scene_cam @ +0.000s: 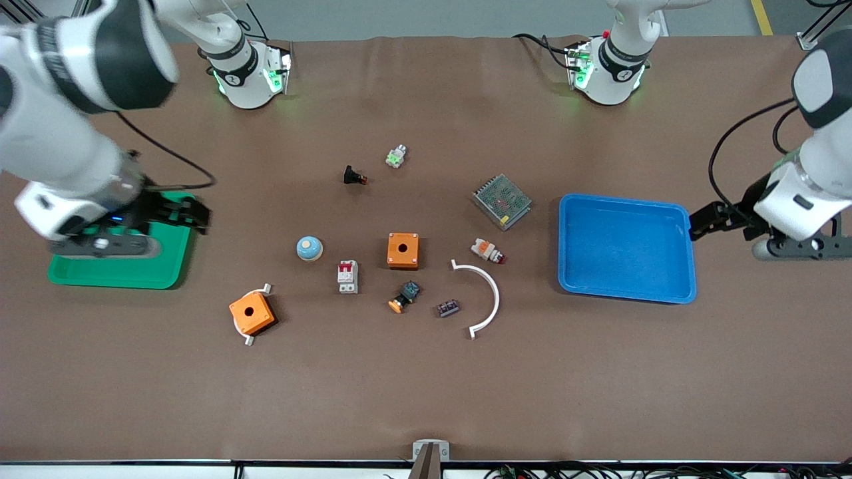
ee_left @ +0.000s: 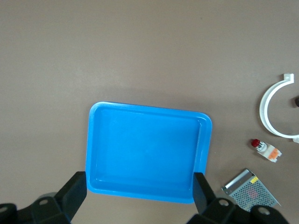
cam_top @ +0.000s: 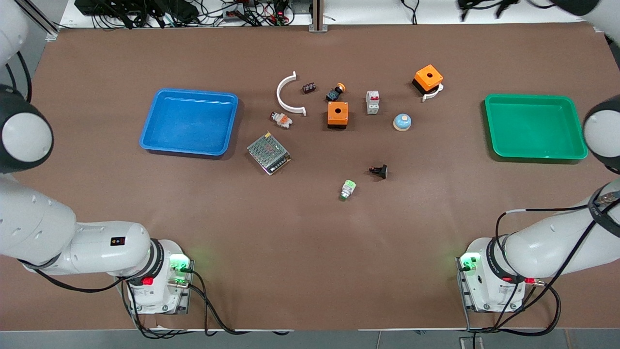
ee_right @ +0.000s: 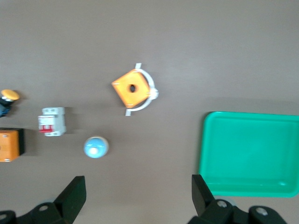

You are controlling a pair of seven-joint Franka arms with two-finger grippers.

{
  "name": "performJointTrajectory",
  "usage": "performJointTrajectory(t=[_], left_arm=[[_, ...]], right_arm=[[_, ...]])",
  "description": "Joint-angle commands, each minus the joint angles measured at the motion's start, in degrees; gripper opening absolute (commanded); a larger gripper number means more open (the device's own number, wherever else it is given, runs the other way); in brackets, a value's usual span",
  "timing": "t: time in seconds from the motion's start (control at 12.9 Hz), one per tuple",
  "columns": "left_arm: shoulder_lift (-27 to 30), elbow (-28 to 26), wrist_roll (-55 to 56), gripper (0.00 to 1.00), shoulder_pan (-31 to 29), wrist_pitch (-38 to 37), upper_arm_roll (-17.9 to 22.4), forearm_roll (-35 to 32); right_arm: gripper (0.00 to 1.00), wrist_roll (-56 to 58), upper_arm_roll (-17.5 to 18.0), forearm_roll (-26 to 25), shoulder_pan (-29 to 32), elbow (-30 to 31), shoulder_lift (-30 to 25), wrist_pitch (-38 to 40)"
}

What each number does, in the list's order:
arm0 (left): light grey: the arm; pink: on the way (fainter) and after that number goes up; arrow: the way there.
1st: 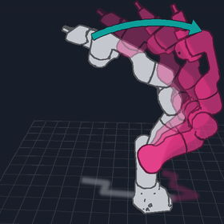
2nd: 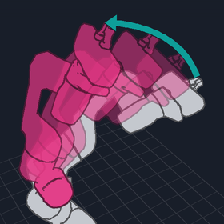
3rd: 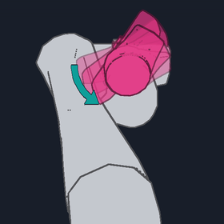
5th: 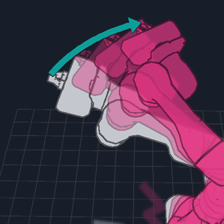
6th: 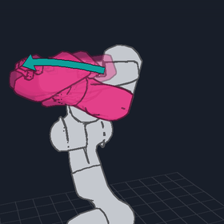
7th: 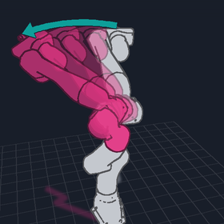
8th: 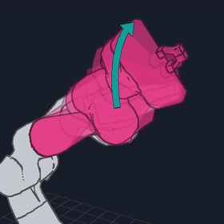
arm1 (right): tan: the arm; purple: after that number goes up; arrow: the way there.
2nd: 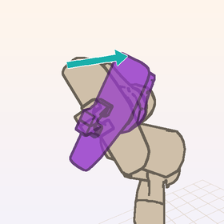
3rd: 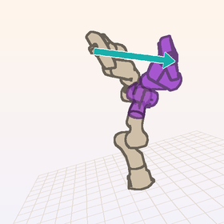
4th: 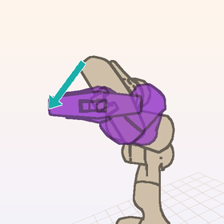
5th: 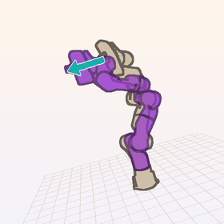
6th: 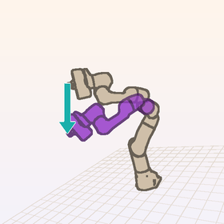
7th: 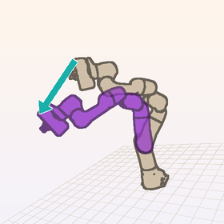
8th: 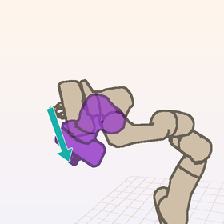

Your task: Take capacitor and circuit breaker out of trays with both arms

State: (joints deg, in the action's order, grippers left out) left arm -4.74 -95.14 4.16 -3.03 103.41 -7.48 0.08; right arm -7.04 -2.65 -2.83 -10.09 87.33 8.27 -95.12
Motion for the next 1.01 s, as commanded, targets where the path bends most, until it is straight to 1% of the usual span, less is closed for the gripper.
performJointTrajectory(t=[0.0, 0.08, 0.16, 0.31, 0.39, 0.54, 0.78, 0.93], left_arm=[[1.23, 3.62, -0.37, 1.0, 0.04, -3.72, -0.34, -1.22], [0.18, 6.17, -1.95, 1.0, 0.56, -5.22, -0.25, -1.49], [-0.18, 7.06, -3.35, 1.0, 0.57, -5.67, -0.34, -1.4], [0.08, 6.9, -4.68, 1.0, 0.04, -6.99, -0.17, -1.57], [0.08, 7.07, -5.47, 1.0, -0.14, -8.13, -0.25, -1.66], [-0.01, 6.81, -6.44, 1.0, -0.14, -8.23, -0.25, -1.58], [-0.19, 7.33, -6.71, 1.0, -0.4, -8.14, -0.25, -1.58], [-0.36, 9.34, -6.45, 1.0, 0.12, -8.14, -0.08, -1.66]], right_arm=[[1.0, 5.0, 1.25, -0.51, 6.2, 3.46, -4.93, 1.33], [1.0, 6.15, 1.25, -0.16, 8.22, 3.55, -6.07, 2.21], [1.0, 7.47, 1.25, 0.01, 9.46, 4.24, -7.3, 2.83], [1.0, 10.19, 1.25, 0.36, 11.48, 7.22, -10.72, 2.4], [1.0, 10.2, 1.16, 1.5, 12.28, 8.89, -12.48, 2.22], [1.0, 10.29, 1.25, 1.86, 12.73, 11.1, -15.21, 2.31], [1.0, 10.64, 1.25, 2.21, 12.64, 13.03, -17.67, 2.66], [1.0, 14.75, 1.07, 5.37, 12.9, 14.36, -18.65, 2.04]])
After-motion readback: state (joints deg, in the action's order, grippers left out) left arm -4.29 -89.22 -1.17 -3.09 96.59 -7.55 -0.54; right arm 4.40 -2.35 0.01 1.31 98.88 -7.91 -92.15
